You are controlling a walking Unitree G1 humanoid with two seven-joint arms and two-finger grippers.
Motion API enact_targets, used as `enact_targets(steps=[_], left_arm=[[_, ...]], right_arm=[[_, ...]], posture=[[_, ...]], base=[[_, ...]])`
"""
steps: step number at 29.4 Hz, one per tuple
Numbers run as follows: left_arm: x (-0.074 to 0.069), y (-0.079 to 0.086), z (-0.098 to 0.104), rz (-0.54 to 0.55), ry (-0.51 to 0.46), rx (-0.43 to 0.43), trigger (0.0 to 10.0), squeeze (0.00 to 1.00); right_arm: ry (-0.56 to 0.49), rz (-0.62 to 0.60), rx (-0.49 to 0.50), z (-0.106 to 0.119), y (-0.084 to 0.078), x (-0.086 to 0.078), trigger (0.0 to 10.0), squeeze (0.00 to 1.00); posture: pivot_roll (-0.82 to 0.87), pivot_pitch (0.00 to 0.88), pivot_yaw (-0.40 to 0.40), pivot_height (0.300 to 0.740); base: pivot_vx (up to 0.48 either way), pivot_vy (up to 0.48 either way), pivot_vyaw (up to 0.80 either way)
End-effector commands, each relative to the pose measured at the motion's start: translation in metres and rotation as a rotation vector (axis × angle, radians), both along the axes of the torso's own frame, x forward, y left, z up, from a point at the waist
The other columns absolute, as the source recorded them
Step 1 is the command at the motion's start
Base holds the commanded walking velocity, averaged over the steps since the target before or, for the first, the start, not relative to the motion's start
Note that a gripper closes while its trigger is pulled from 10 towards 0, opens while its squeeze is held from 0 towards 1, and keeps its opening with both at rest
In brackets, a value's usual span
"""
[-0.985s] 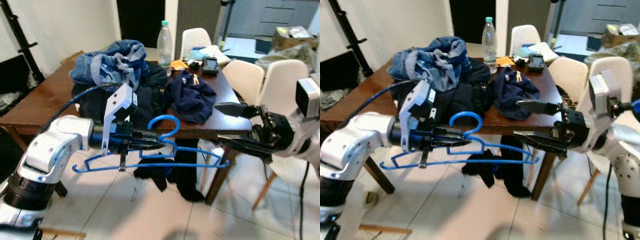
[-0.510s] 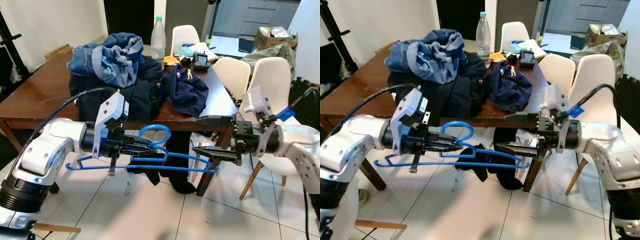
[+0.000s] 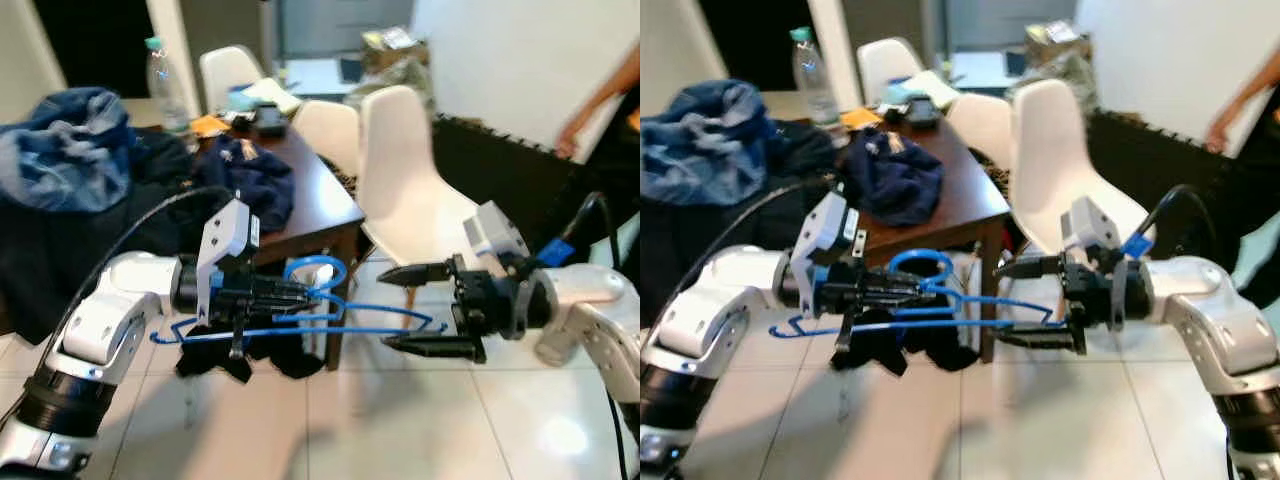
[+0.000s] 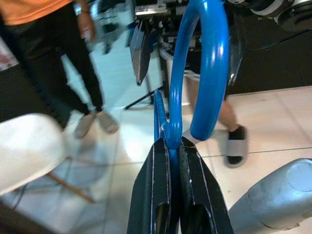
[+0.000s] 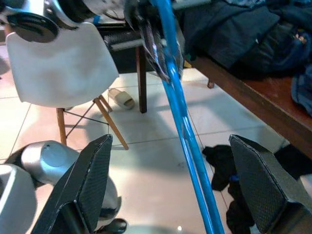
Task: Hang hanger
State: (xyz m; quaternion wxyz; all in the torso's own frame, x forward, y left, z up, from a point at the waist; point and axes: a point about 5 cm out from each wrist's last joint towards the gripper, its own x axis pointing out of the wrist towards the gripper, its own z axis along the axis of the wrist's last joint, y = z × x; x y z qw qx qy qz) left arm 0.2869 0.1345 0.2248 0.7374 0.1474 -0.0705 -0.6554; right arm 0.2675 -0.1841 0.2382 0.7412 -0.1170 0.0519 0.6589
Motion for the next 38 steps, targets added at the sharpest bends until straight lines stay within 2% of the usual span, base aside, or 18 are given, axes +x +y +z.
enact_targets(steps=[1, 9, 14, 16, 18, 21, 30, 38], left_arm=[[-0.001, 0.004, -0.006, -0.008, 0.015, 0.014, 10.0, 0.0], [-0.002, 0.005, -0.013, -0.008, 0.018, 0.025, 10.0, 0.0], [-0.003, 0.004, -0.015, -0.014, 0.02, 0.022, 10.0, 0.0], [-0.004, 0.003, -0.015, -0.017, 0.02, 0.021, 10.0, 0.0], [-0.004, 0.002, -0.015, -0.023, 0.016, 0.015, 10.0, 0.0], [-0.004, -0.001, -0.016, -0.032, 0.013, 0.002, 10.0, 0.0], [-0.004, -0.002, -0.015, -0.034, 0.011, -0.007, 10.0, 0.0], [-0.004, -0.003, -0.014, -0.038, 0.005, -0.016, 10.0, 0.0]], right_arm=[[-0.014, 0.038, 0.018, 0.006, 0.005, -0.003, 10.0, 0.0], [-0.033, 0.037, 0.044, 0.01, 0.007, -0.002, 10.0, 0.0], [-0.067, 0.05, 0.086, 0.022, 0.008, -0.004, 10.0, 0.0], [-0.079, 0.056, 0.075, 0.025, 0.009, -0.005, 10.0, 0.0], [-0.081, 0.04, -0.006, 0.019, 0.014, -0.004, 10.0, 0.0], [-0.069, -0.048, -0.146, -0.001, 0.02, 0.005, 10.0, 0.0], [-0.051, -0.105, -0.199, -0.015, 0.026, 0.01, 10.0, 0.0], [-0.032, -0.127, -0.148, -0.02, 0.039, 0.013, 10.0, 0.0]], posture=[[0.14, 0.004, 0.008, 0.74], [0.14, 0.005, 0.008, 0.74], [0.14, 0.005, 0.008, 0.74], [0.14, 0.005, 0.008, 0.74], [0.14, 0.005, 0.008, 0.74], [0.13, 0.005, 0.009, 0.74], [0.13, 0.004, 0.006, 0.74], [0.13, 0.0, 0.005, 0.74]], base=[[0.0, 0.0, -0.77], [0.0, 0.0, -0.73], [0.0, 0.0, 0.0], [0.0, 0.0, 0.0], [0.0, 0.0, 0.0], [0.0, 0.0, 0.0], [0.0, 0.0, 0.0], [0.0, 0.0, 0.0]])
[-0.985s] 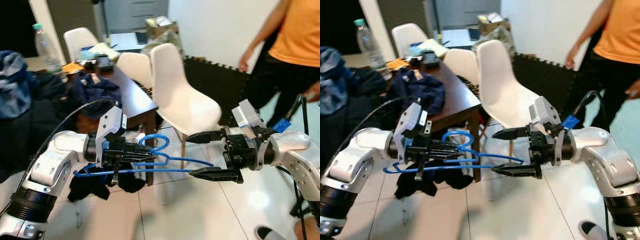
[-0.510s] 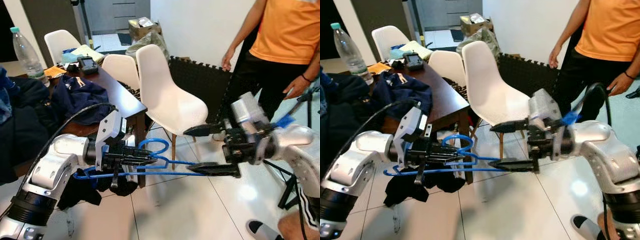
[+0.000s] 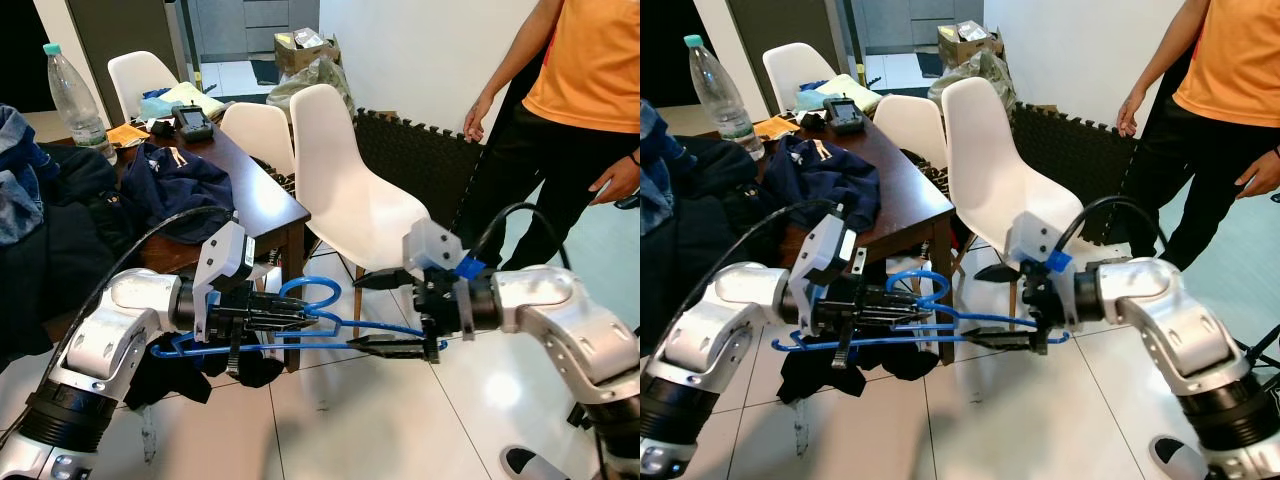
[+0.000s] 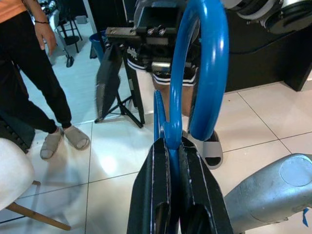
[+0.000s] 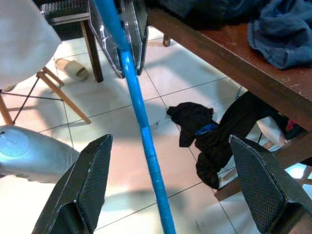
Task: Hang hanger
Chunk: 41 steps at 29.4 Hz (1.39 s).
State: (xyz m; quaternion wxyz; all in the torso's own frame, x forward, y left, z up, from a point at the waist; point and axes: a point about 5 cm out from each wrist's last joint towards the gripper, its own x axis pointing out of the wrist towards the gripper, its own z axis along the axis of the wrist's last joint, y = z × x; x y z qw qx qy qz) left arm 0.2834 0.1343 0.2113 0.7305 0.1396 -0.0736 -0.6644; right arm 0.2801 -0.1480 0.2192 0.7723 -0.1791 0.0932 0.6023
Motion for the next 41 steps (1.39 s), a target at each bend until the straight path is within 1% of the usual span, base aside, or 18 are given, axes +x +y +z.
enact_targets(steps=[1, 2, 4, 5, 6, 11, 12, 13, 31, 33, 34, 39, 40, 41], left_arm=[[0.0, -0.004, 0.0, -0.016, -0.005, -0.007, 10.0, 0.0], [0.0, -0.004, 0.0, -0.016, -0.005, -0.007, 10.0, 0.0], [0.0, -0.005, 0.0, -0.018, -0.01, -0.012, 10.0, 0.0], [0.0, -0.005, 0.0, -0.018, -0.01, -0.012, 10.0, 0.0], [0.0, -0.005, 0.001, -0.02, -0.011, -0.014, 10.0, 0.0], [0.0, -0.006, 0.001, -0.024, -0.012, -0.014, 10.0, 0.0], [-0.001, -0.005, 0.001, -0.026, -0.012, -0.014, 10.0, 0.0], [-0.001, -0.005, 0.001, -0.028, -0.012, -0.013, 10.0, 0.0], [-0.001, -0.005, 0.001, -0.041, -0.01, -0.006, 10.0, 0.0], [-0.002, -0.004, 0.002, -0.054, 0.007, -0.003, 10.0, 0.0], [-0.004, -0.004, 0.002, -0.083, 0.038, 0.003, 10.0, 0.0], [-0.005, -0.004, 0.002, -0.104, 0.06, 0.006, 10.0, 0.0], [-0.006, -0.004, 0.003, -0.123, 0.093, 0.002, 10.0, 1.0], [-0.006, -0.004, 0.003, -0.123, 0.093, 0.002, 10.0, 1.0]], right_arm=[[0.021, 0.014, 0.01, -0.004, 0.01, -0.001, 10.0, 0.0], [0.021, 0.014, 0.01, -0.004, 0.01, -0.001, 10.0, 0.0], [0.041, 0.029, 0.016, -0.013, 0.024, -0.004, 10.0, 0.0], [0.041, 0.029, 0.016, -0.013, 0.024, -0.004, 10.0, 0.0], [0.048, 0.03, 0.02, -0.016, 0.029, -0.005, 10.0, 0.0], [0.058, 0.029, 0.018, -0.02, 0.035, -0.005, 10.0, 0.0], [0.063, 0.029, 0.013, -0.022, 0.036, -0.005, 4.3, 0.0], [0.063, 0.021, 0.004, -0.024, 0.037, -0.005, 0.0, 0.0], [0.055, -0.014, -0.001, -0.026, 0.037, -0.002, 0.0, 0.0], [0.051, -0.015, -0.014, -0.028, 0.036, -0.003, 0.0, 0.0], [0.049, -0.016, -0.018, -0.028, 0.036, -0.003, 0.0, 0.0], [0.048, -0.016, -0.02, -0.028, 0.036, -0.003, 0.0, 0.0], [0.046, -0.012, -0.022, -0.029, 0.037, -0.003, 0.0, 0.0], [0.046, -0.012, -0.022, -0.029, 0.037, -0.003, 0.0, 0.0]], posture=[[0.12, 0.0, 0.004, 0.74], [0.12, 0.0, 0.004, 0.74], [0.12, 0.0, 0.005, 0.74], [0.12, 0.0, 0.005, 0.74], [0.13, 0.0, 0.007, 0.74], [0.13, 0.0, 0.008, 0.74], [0.13, 0.0, 0.008, 0.74], [0.13, 0.0, 0.008, 0.74], [0.12, 0.0, 0.013, 0.74], [0.12, 0.0, 0.013, 0.74], [0.12, 0.0, 0.013, 0.74], [0.12, 0.0, 0.013, 0.74], [0.12, 0.0, 0.011, 0.74], [0.12, 0.0, 0.011, 0.74]], base=[[0.0, 0.0, 0.0], [0.0, 0.0, 0.0], [0.0, 0.0, 0.0], [0.0, 0.0, 0.0], [0.0, 0.0, 0.0], [0.0, 0.0, 0.0], [0.0, 0.0, 0.0], [0.0, 0.0, 0.0], [0.0, 0.0, 0.0], [0.0, 0.0, 0.0], [0.0, 0.0, 0.0], [0.0, 0.0, 0.0], [0.0, 0.0, 0.0], [0.0, 0.0, 0.0]])
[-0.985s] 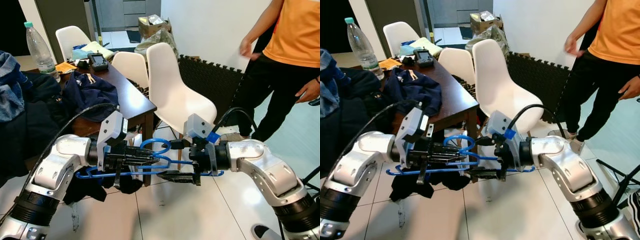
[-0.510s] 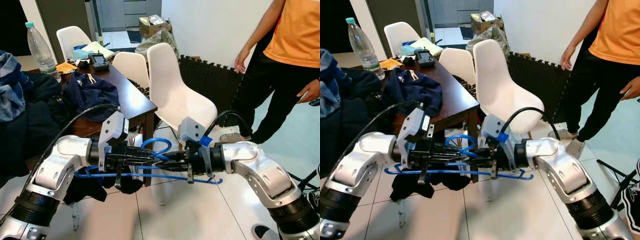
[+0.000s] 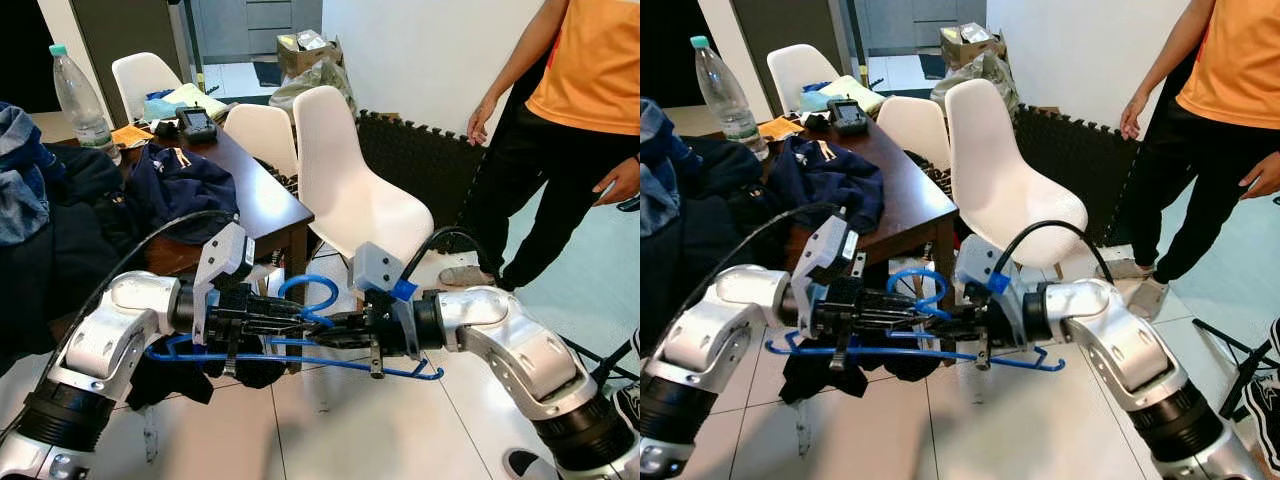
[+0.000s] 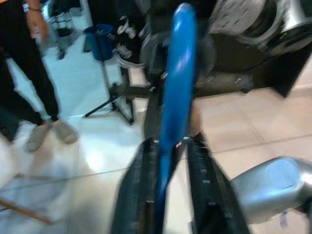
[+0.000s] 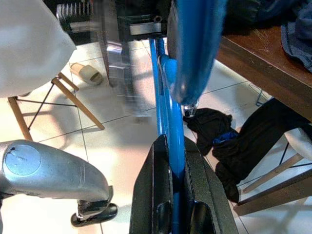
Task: Hang hanger
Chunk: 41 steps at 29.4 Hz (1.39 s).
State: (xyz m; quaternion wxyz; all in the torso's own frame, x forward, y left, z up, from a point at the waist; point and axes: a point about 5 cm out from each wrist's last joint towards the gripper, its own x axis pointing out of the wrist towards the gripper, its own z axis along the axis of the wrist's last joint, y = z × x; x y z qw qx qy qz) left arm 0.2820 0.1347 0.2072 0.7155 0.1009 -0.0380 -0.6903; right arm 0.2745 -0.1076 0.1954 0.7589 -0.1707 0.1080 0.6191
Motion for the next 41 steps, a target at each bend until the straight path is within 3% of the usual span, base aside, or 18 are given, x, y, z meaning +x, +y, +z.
enact_targets(steps=[1, 10, 18, 22, 26, 29, 31, 32, 33, 34, 35, 36, 37, 38, 40, 41], left_arm=[[-0.006, -0.005, 0.008, -0.087, 0.009, -0.007, 10.0, 1.0], [-0.015, 0.006, 0.013, -0.158, 0.058, -0.001, 10.0, 1.0], [-0.012, 0.025, 0.024, -0.121, 0.051, -0.021, 10.0, 1.0], [-0.015, 0.047, 0.034, -0.091, 0.062, -0.042, 10.0, 1.0], [-0.017, 0.056, 0.034, -0.081, 0.074, -0.047, 10.0, 1.0], [-0.019, 0.066, 0.025, -0.032, 0.093, -0.002, 10.0, 1.0], [-0.015, 0.07, 0.019, 0.032, 0.073, 0.01, 10.0, 1.0], [-0.006, 0.074, 0.014, 0.14, 0.034, 0.018, 10.0, 1.0], [-0.006, 0.074, 0.014, 0.14, 0.034, 0.018, 10.0, 1.0], [0.004, 0.076, 0.012, 0.253, -0.015, 0.006, 10.0, 0.72], [0.004, 0.076, 0.012, 0.253, -0.015, 0.006, 10.0, 0.72], [0.021, 0.078, 0.016, 0.437, -0.05, -0.075, 10.0, 0.0], [0.032, 0.076, 0.021, 0.562, -0.061, -0.157, 10.0, 0.0], [0.032, 0.076, 0.021, 0.562, -0.061, -0.157, 10.0, 0.0], [0.044, 0.071, 0.025, 0.747, -0.046, -0.286, 10.0, 0.0], [0.044, 0.071, 0.025, 0.747, -0.046, -0.286, 10.0, 0.0]], right_arm=[[0.002, -0.04, -0.018, -0.005, -0.003, 0.002, 0.0, 0.0], [0.001, -0.01, -0.009, -0.003, -0.003, -0.001, 0.0, 0.0], [0.004, -0.014, -0.012, -0.003, -0.006, -0.001, 0.0, 0.0], [0.02, -0.081, -0.031, -0.009, -0.021, 0.005, 0.0, 0.0], [0.026, -0.118, -0.04, -0.011, -0.029, 0.009, 0.0, 0.0], [0.019, -0.166, -0.033, -0.011, -0.035, 0.012, 0.0, 0.0], [0.018, -0.199, -0.027, -0.012, -0.04, 0.014, 0.0, 0.0], [0.018, -0.24, -0.016, -0.014, -0.045, 0.017, 0.0, 0.0], [0.018, -0.24, -0.016, -0.014, -0.045, 0.017, 0.0, 0.0], [0.013, -0.279, -0.01, -0.015, -0.048, 0.02, 0.0, 0.0], [0.013, -0.279, -0.01, -0.015, -0.048, 0.02, 0.0, 0.0], [0.002, -0.346, 0.034, -0.015, -0.047, 0.028, 0.0, 0.0], [-0.009, -0.403, 0.06, -0.015, -0.045, 0.034, 0.0, 0.0], [-0.009, -0.403, 0.06, -0.015, -0.045, 0.034, 0.0, 0.0], [-0.004, -0.55, 0.097, -0.021, -0.047, 0.046, 0.0, 0.0], [-0.004, -0.55, 0.097, -0.021, -0.047, 0.046, 0.0, 0.0]], posture=[[0.12, 0.0, 0.007, 0.74], [0.12, 0.0, 0.002, 0.74], [0.12, 0.0, -0.001, 0.74], [0.11, 0.001, -0.014, 0.74], [0.11, 0.0, -0.01, 0.74], [0.13, 0.0, -0.001, 0.74], [0.13, 0.0, -0.004, 0.74], [0.13, 0.0, -0.005, 0.74], [0.13, 0.0, -0.005, 0.74], [0.13, 0.0, -0.004, 0.74], [0.13, 0.0, -0.004, 0.74], [0.14, 0.007, 0.0, 0.74], [0.14, 0.007, 0.0, 0.74], [0.14, 0.007, 0.0, 0.74], [0.14, 0.016, -0.008, 0.74], [0.14, 0.016, -0.008, 0.74]], base=[[0.0, 0.0, 0.0], [0.0, 0.0, 0.0], [0.0, 0.0, 0.0], [0.0, 0.0, 0.0], [0.0, 0.0, 0.0], [0.0, 0.0, 0.0], [0.0, 0.0, 0.0], [0.0, 0.0, 0.0], [0.0, 0.0, 0.0], [0.0, 0.0, 0.0], [0.0, 0.0, 0.0], [0.0, 0.0, 0.0], [0.0, 0.0, 0.0], [0.0, 0.0, 0.0], [0.0, 0.0, 0.0], [0.0, 0.0, 0.0]])
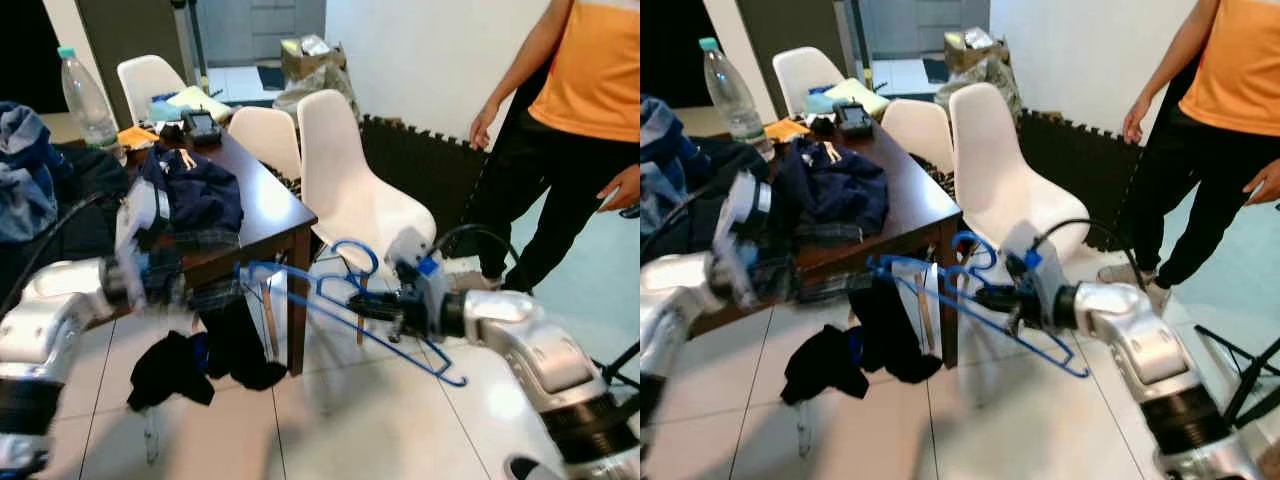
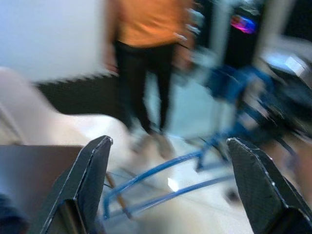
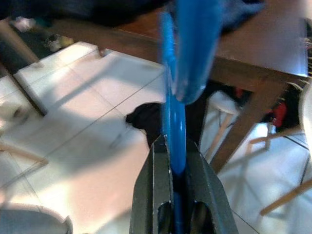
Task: Hang hanger
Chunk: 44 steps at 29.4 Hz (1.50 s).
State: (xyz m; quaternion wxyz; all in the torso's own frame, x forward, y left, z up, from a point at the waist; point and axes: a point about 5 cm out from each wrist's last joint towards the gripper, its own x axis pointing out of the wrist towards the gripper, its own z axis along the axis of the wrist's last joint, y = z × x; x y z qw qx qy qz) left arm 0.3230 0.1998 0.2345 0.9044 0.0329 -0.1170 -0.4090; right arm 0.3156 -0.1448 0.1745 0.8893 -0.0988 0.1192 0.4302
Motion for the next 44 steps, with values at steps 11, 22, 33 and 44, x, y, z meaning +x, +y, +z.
enact_targets(steps=[11, 22, 33, 44], left_arm=[[0.016, 0.002, -0.039, 0.582, 0.176, -0.135, 10.0, 0.0], [0.013, -0.058, -0.064, 0.757, 0.173, -0.052, 10.0, 0.0], [0.014, -0.061, -0.061, 0.799, 0.129, -0.022, 10.0, 0.0], [0.016, -0.059, -0.051, 0.828, 0.067, -0.002, 10.0, 0.0]], right_arm=[[0.007, -0.541, 0.063, -0.025, -0.043, 0.023, 10.0, 0.0], [-0.028, -0.701, 0.368, -0.021, -0.023, 0.033, 10.0, 0.0], [-0.052, -0.737, 0.521, -0.018, -0.014, 0.035, 10.0, 0.0], [-0.075, -0.765, 0.526, -0.015, -0.023, 0.036, 10.0, 0.0]], posture=[[0.15, 0.039, -0.002, 0.74], [0.15, 0.039, -0.004, 0.74], [0.15, 0.021, 0.014, 0.74], [0.15, 0.011, 0.006, 0.74]], base=[[0.0, 0.0, 0.0], [0.0, 0.0, 0.0], [0.0, 0.0, 0.0], [0.0, 0.0, 0.27]])
